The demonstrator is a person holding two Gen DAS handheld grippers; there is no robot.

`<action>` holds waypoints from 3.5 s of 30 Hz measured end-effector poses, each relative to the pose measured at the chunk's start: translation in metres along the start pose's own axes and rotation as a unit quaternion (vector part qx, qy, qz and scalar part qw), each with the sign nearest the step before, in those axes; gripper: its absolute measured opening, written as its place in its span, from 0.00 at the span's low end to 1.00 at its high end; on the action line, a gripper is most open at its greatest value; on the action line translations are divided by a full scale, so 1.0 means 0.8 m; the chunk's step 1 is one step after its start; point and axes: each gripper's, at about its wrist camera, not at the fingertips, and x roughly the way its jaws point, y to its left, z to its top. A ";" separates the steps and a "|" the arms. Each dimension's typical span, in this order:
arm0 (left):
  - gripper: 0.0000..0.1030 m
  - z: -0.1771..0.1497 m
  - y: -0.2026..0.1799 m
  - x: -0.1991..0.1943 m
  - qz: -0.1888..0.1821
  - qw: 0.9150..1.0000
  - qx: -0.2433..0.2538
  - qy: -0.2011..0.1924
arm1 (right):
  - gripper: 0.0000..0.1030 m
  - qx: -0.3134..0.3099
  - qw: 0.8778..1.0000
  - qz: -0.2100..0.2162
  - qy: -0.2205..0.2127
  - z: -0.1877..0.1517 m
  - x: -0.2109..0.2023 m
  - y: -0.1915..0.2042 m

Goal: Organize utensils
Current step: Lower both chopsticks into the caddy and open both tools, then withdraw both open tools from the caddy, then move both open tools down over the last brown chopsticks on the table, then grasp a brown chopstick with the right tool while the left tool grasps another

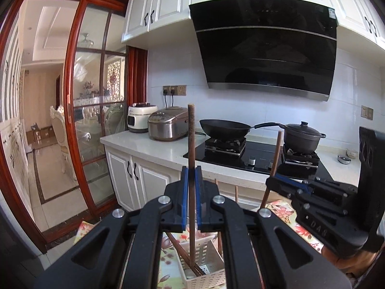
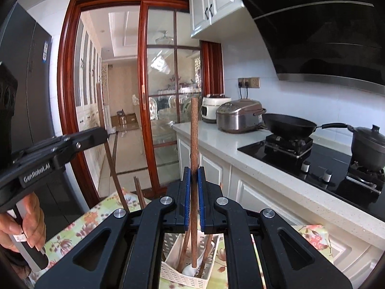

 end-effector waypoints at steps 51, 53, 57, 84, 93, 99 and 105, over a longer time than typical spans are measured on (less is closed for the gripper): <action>0.95 -0.275 -0.008 -0.148 0.086 0.989 -0.019 0.119 | 0.37 0.100 0.984 0.006 0.145 -0.258 -0.104 0.041; 0.95 -0.288 -0.008 -0.152 0.078 0.988 -0.020 0.128 | 0.37 0.104 0.983 0.009 0.153 -0.271 -0.107 0.040; 0.95 -0.315 -0.003 -0.155 0.058 0.987 -0.032 0.146 | 0.38 0.097 0.981 0.020 0.165 -0.290 -0.110 0.042; 0.95 -0.368 0.006 -0.164 0.076 0.982 -0.025 0.169 | 0.11 0.088 0.963 -0.004 0.254 -0.318 -0.029 0.099; 0.95 -0.375 0.032 -0.165 0.079 0.980 -0.061 0.173 | 0.11 0.086 0.958 -0.017 0.272 -0.321 -0.016 0.102; 0.95 -0.377 0.038 -0.169 0.080 0.980 -0.065 0.171 | 0.11 0.069 0.958 -0.034 0.278 -0.324 -0.010 0.111; 0.95 -0.379 0.042 -0.170 0.081 0.979 -0.074 0.172 | 0.11 0.047 0.957 -0.048 0.282 -0.322 -0.003 0.119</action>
